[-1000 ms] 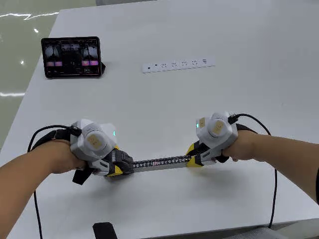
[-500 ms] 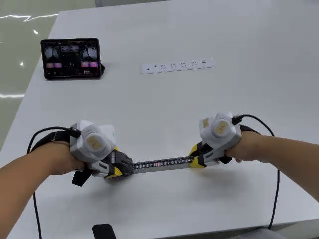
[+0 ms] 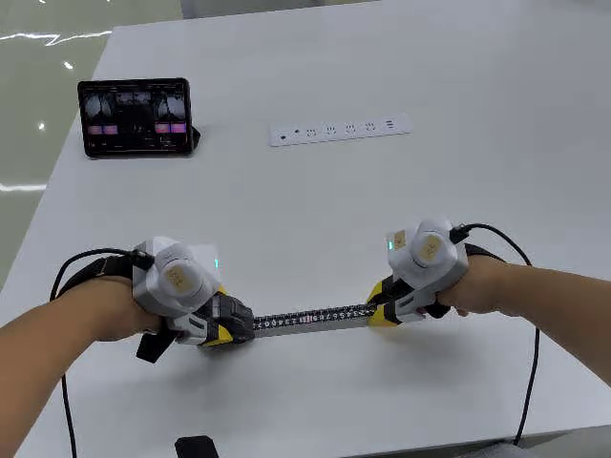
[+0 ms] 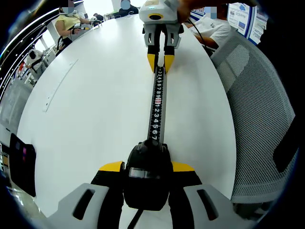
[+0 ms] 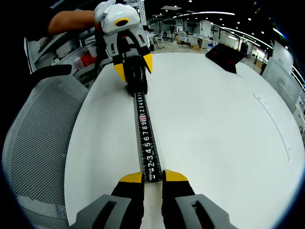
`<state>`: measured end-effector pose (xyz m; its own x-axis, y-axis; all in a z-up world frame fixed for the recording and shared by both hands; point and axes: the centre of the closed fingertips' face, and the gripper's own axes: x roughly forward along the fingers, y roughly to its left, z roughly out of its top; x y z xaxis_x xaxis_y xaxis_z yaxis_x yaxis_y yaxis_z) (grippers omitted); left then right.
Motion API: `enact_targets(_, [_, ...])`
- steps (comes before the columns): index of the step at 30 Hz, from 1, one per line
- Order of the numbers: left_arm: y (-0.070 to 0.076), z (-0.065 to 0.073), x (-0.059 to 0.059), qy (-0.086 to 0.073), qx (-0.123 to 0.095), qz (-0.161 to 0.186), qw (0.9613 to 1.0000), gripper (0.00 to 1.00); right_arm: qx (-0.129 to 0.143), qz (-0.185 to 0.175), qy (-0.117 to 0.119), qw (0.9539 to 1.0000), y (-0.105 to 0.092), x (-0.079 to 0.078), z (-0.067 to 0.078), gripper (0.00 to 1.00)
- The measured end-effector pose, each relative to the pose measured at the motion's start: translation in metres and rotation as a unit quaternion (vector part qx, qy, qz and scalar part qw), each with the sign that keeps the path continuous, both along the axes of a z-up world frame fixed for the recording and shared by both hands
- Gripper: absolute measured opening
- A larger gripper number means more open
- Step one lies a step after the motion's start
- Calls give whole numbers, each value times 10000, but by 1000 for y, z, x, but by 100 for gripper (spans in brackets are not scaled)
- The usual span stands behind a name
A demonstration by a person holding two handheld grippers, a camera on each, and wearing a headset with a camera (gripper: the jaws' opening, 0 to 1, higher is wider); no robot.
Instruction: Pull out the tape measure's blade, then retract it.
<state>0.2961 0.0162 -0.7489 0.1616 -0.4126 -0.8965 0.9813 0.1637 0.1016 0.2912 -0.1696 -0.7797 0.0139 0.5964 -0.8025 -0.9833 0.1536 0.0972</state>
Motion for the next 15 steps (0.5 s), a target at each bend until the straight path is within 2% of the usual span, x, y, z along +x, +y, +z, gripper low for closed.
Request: enact_targets(15, [0, 0, 0, 0, 5, 8, 10000, 31, 2, -68, 36, 10000, -10, 2, 0, 9])
